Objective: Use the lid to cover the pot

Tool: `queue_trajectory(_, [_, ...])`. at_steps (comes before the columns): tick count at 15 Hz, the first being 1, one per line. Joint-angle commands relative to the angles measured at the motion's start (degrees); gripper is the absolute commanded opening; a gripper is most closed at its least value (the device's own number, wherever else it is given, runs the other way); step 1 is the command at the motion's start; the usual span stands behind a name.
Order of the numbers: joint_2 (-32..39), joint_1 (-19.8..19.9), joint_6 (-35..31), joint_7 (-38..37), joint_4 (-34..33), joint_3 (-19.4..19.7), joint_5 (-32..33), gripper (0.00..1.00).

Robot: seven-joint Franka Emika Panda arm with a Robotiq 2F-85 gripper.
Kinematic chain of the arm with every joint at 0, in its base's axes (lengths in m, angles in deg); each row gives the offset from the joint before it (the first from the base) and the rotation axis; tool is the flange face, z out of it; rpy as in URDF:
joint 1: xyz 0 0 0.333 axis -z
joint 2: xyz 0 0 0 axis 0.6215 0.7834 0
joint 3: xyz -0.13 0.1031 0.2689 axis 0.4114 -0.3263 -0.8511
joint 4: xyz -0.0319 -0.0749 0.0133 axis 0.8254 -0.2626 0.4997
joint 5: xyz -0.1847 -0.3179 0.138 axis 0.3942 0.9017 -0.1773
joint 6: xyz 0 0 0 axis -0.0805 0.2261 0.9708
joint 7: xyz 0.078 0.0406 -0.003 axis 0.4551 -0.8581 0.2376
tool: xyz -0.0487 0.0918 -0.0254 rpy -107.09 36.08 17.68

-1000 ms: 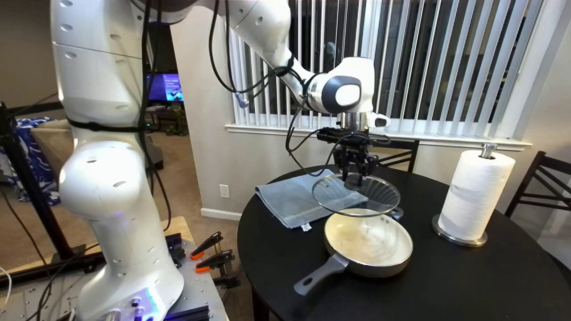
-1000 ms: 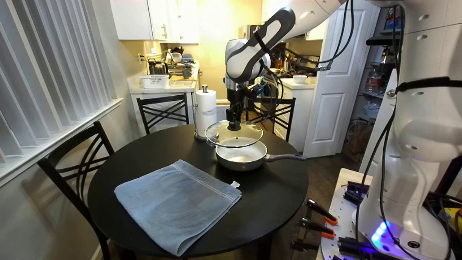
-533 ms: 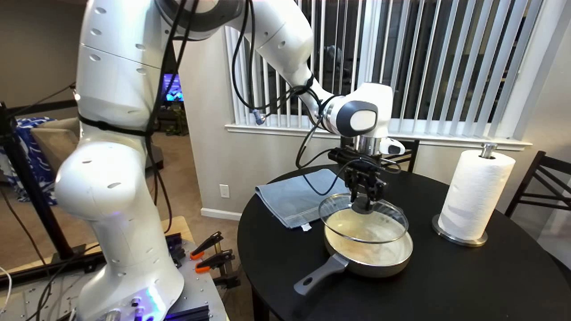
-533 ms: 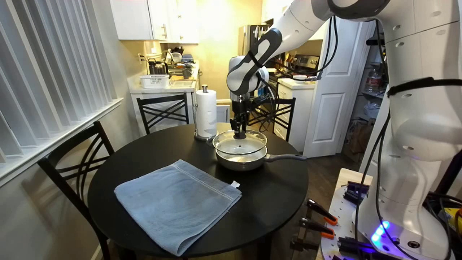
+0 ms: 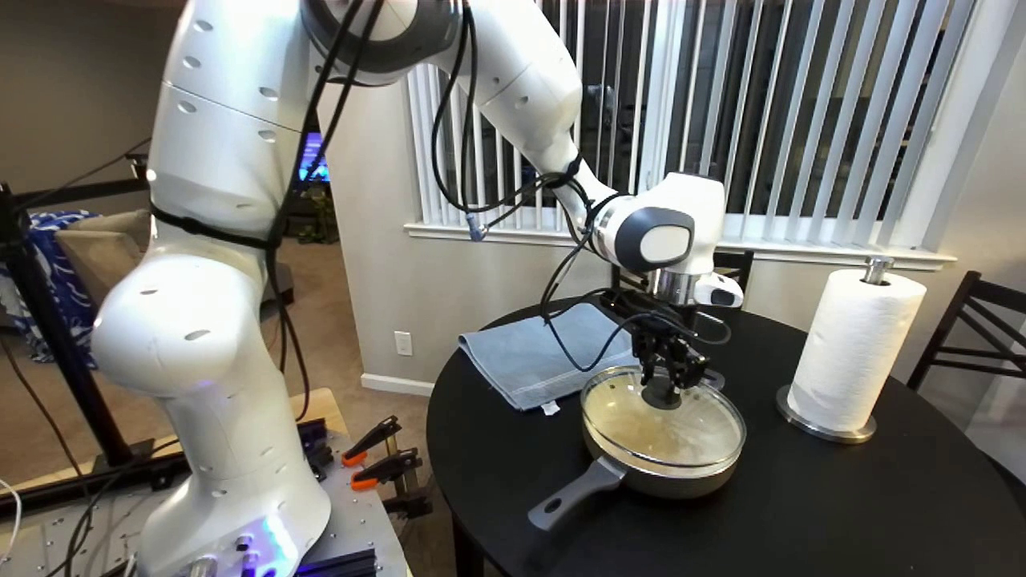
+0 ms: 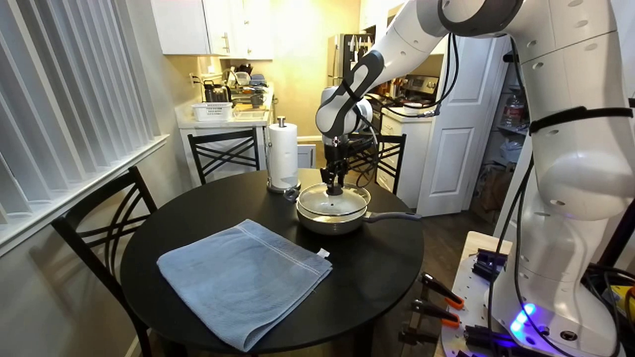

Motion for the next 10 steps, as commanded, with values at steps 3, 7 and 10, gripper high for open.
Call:
queue_trajectory(3, [2.9, 0.5, -3.4, -1.6, -2.1, -0.8, -2.7, 0.33])
queue_trajectory(7, [3.6, 0.5, -4.6, -2.4, -2.9, -1.1, -3.5, 0.33])
queue_trajectory(10, [3.8, 0.2, -4.1, -2.9, -2.8, -0.9, -2.8, 0.33])
